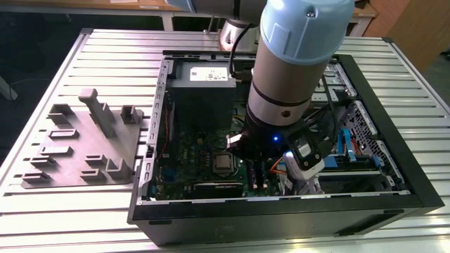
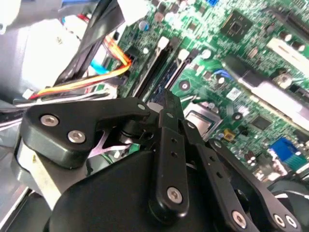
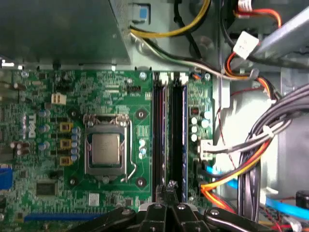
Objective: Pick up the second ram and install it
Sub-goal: 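Press down the second ram until it locks into place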
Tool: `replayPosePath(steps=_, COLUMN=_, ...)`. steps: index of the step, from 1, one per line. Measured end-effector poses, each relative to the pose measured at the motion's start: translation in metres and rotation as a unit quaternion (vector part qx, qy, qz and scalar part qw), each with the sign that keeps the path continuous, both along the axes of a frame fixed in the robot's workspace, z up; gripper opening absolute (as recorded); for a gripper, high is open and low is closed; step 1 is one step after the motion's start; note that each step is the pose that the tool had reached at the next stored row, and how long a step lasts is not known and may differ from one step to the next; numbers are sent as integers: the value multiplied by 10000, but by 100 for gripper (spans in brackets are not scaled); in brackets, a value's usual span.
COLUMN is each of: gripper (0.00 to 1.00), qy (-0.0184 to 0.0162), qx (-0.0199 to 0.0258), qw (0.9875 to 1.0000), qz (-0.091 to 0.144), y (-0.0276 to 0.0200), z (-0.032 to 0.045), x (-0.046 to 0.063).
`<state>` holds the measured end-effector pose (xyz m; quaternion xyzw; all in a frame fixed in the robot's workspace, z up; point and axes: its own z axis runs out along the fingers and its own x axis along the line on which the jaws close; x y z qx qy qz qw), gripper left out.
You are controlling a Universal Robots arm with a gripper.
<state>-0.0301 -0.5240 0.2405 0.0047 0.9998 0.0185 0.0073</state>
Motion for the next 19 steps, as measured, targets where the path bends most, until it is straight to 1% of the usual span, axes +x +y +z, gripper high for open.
replayPosePath(steps=3, gripper=10, qy=0, qx=0, qw=10000, qz=0, y=101, z=-1, x=0)
replayPosePath(steps=7, gripper=10, qy=0, qx=0, qw=10000, qz=0, y=252, z=-4, x=0)
replayPosePath(steps=9, gripper=10, qy=0, qx=0, qw=10000, qz=-1, y=320, z=-4, x=0)
replayPosePath(steps=11, gripper=10, qy=0, qx=0, qw=10000, qz=0, y=376, z=-5, x=0)
replayPosePath(steps=12, gripper=10, qy=0, qx=1, qw=10000, qz=0, y=394, z=-5, x=0)
replayPosePath(steps=13, gripper=10, qy=0, qx=0, qw=10000, qz=0, y=396, z=-3, x=0)
replayPosePath(steps=14, gripper=10, qy=0, qx=0, qw=10000, qz=0, y=396, z=25, x=0)
replayPosePath(steps=19, gripper=10, qy=0, qx=0, qw=10000, qz=0, y=396, z=34, x=0)
